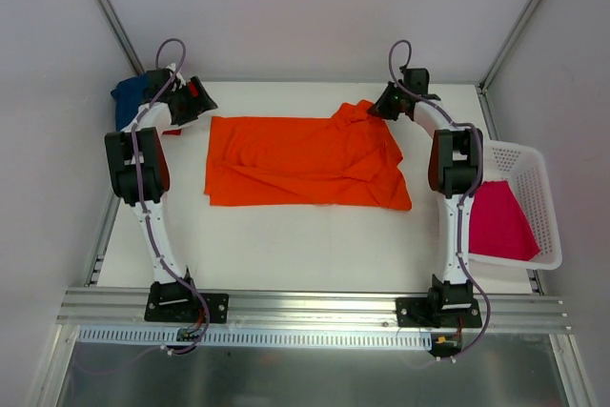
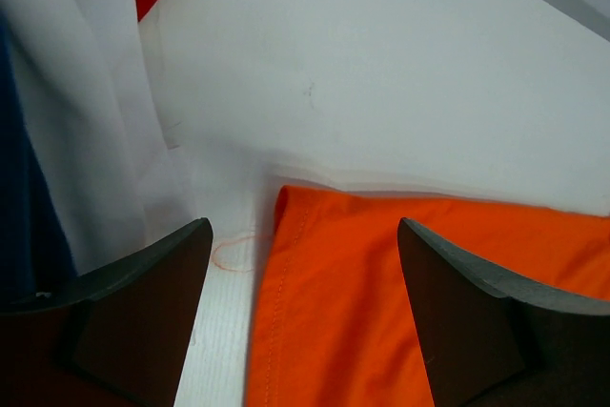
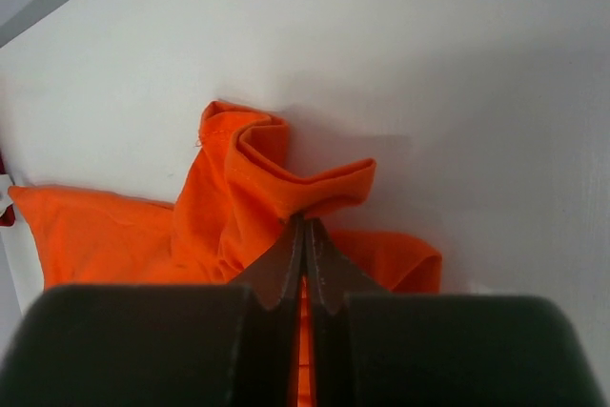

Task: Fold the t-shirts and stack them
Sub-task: Fold the tshirt

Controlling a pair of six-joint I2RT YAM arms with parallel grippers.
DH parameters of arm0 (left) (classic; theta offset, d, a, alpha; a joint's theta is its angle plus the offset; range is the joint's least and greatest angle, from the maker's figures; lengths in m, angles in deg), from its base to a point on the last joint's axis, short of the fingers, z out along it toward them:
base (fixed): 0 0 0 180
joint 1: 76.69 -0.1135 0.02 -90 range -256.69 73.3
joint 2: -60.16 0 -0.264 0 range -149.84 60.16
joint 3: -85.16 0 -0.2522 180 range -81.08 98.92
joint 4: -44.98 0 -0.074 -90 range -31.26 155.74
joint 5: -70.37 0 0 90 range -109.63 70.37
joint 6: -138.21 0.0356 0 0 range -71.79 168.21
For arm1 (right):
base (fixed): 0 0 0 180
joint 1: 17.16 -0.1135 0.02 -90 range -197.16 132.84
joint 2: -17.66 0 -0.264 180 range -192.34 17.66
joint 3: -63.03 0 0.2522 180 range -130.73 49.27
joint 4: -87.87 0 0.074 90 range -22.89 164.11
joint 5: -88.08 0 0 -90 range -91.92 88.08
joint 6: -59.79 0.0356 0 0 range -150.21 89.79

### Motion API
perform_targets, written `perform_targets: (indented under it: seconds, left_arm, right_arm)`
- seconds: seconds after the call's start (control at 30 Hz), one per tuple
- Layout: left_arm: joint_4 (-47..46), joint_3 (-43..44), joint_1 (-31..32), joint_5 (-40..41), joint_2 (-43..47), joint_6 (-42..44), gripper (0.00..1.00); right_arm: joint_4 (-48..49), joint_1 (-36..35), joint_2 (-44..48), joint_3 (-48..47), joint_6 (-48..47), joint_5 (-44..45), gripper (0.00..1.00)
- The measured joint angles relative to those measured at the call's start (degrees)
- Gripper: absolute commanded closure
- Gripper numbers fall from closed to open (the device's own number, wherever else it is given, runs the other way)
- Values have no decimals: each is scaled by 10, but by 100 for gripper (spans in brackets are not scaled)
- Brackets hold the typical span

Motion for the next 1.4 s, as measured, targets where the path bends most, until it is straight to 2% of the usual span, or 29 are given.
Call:
perform_targets:
  seconds: [0.23, 0.5, 0.87, 1.03, 1.17, 1.33, 1.4]
  left_arm:
    - [21, 4, -4, -4, -13, 6, 23]
    - [62, 67, -4, -54, -56, 4, 24]
    - [90, 95, -4, -119, -90, -34, 27]
    - [99, 96, -4, -123, -90, -37, 31]
    - [108, 96, -3, -127, -91, -39, 41]
    - [120, 96, -2, -136, -94, -48, 63]
    - [121, 96, -2, -135, -94, -49, 67]
  right_arm:
    - [0, 0, 29, 21, -5, 1, 99]
    - [0, 0, 42, 37, -9, 4, 100]
    - [0, 2, 61, 58, -11, 5, 100]
    - [0, 2, 70, 76, -14, 5, 99]
    - [0, 5, 83, 88, -17, 5, 99]
    - [0, 10, 103, 96, -20, 6, 100]
    - [0, 11, 109, 100, -21, 6, 99]
